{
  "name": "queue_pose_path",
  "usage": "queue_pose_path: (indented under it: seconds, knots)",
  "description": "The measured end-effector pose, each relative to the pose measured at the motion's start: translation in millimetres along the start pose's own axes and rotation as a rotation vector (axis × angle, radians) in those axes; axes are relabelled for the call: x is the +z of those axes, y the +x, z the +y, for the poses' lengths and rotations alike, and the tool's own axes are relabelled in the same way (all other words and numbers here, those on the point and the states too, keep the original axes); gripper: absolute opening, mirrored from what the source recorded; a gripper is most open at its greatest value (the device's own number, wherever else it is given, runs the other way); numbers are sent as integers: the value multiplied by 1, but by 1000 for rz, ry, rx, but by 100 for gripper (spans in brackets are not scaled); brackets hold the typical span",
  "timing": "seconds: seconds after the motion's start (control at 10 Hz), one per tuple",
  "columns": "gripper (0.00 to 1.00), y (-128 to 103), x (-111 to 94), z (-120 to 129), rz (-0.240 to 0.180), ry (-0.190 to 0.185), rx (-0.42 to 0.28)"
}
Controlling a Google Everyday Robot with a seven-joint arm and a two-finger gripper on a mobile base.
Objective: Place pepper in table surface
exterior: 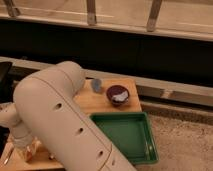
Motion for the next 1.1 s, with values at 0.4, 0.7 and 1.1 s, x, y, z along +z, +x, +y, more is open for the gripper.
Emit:
queue_pose_path:
  seconds: [0.4, 0.7, 1.1]
  knots:
    - [0, 4, -54, -2, -151, 92, 25]
    - [0, 13, -136, 0, -305, 148, 57]
    - [0, 31, -194, -18, -397, 90, 89]
